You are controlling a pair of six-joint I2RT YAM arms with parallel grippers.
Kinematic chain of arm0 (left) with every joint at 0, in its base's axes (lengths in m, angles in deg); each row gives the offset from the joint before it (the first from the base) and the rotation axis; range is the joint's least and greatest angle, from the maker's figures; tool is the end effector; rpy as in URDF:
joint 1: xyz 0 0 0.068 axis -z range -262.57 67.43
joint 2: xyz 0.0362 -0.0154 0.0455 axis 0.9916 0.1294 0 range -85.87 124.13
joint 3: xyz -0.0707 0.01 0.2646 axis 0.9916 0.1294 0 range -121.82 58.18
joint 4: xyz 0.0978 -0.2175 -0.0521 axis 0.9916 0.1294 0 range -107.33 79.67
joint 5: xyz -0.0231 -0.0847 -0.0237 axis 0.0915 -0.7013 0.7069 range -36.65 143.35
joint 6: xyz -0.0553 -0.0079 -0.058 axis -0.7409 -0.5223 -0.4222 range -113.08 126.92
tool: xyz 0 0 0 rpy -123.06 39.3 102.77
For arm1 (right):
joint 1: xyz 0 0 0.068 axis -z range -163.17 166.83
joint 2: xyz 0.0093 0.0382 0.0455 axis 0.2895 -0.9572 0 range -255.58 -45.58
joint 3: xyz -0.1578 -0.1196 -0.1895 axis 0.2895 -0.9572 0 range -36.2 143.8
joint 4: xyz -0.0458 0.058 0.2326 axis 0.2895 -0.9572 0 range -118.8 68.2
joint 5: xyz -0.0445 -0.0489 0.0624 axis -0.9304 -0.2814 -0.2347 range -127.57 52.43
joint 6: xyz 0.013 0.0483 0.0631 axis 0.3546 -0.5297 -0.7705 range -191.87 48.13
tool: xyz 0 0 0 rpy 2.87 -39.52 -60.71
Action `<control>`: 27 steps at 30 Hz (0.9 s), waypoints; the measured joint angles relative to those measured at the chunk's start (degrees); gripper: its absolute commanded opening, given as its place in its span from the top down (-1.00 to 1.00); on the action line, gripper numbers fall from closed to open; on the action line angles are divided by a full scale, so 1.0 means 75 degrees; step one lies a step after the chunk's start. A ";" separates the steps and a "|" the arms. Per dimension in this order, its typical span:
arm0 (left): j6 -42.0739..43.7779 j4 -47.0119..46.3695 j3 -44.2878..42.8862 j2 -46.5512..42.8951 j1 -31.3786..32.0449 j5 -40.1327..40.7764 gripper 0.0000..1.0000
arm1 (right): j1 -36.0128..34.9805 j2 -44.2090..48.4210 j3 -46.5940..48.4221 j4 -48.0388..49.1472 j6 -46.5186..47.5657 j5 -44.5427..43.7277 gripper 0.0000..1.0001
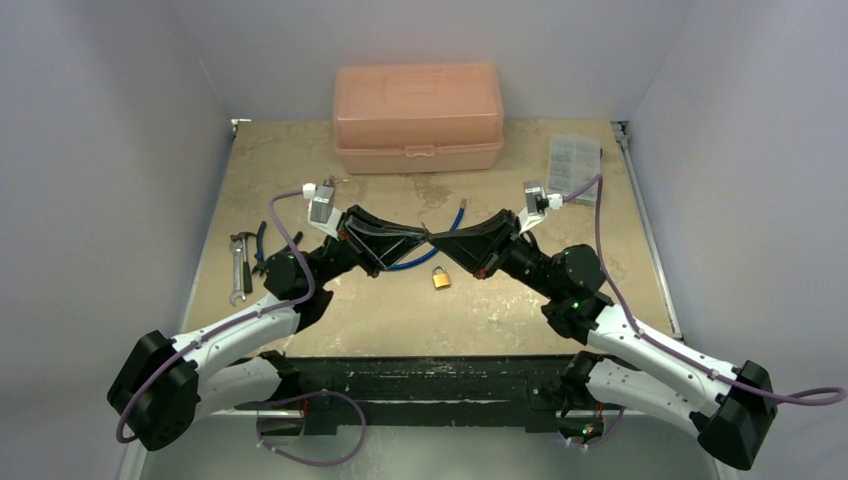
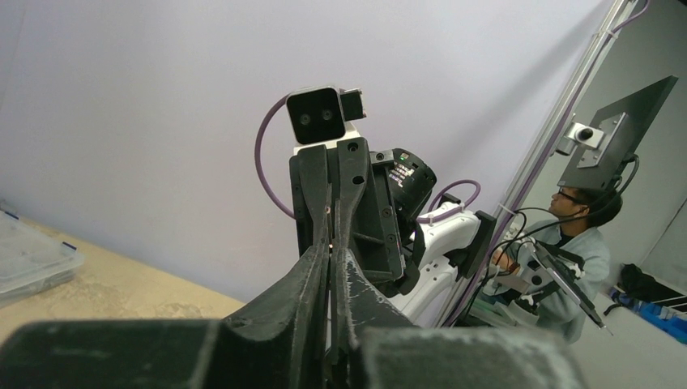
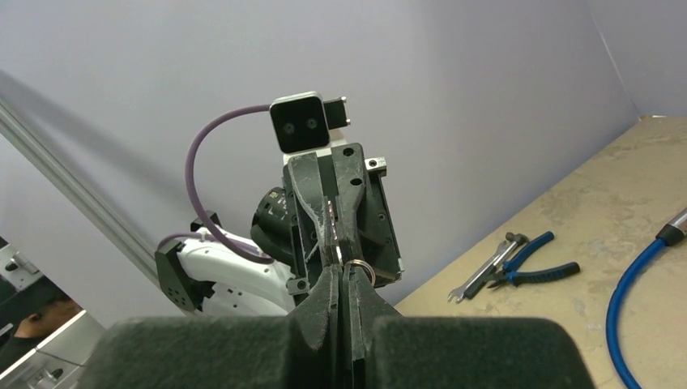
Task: Unlock with the key
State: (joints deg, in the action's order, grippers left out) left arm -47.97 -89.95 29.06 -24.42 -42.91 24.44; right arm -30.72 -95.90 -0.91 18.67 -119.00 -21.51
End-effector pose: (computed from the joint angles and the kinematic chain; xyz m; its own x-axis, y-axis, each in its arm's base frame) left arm 0.1475 -0.1659 0.3634 -0.4029 -0.5962 -0.6944 0.8919 -0.0855 -0.4441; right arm 0.1288 0.1693 0.3774 -0.4460 0.5560 -0.7014 -0.8096 0.0836 0.5810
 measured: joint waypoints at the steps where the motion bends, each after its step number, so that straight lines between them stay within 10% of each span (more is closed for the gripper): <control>1: -0.0006 -0.0006 0.0000 0.0003 0.0006 0.0009 1.00 | 0.0003 0.0000 0.0000 0.0012 0.0000 0.0000 1.00; 5: -0.0003 -0.0017 0.0000 0.0003 0.0032 0.0067 1.00 | 0.0009 -0.0006 0.0000 0.0044 0.0003 0.0009 1.00; 14: 0.0058 0.0280 0.0000 -0.0032 0.0038 0.0093 1.00 | 0.0000 0.0015 0.0286 -0.0667 0.0481 0.0210 -0.18; 27: 0.0624 0.2288 -0.0254 -0.0629 0.0073 -0.0297 1.00 | 0.0000 0.0708 0.1746 -0.4205 0.2658 -0.0152 -0.30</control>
State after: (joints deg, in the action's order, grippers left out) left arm -43.29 -72.79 27.16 -29.14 -42.36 22.21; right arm -30.72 -90.59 12.18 -12.87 -99.07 -22.65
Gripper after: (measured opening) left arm 0.022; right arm 0.664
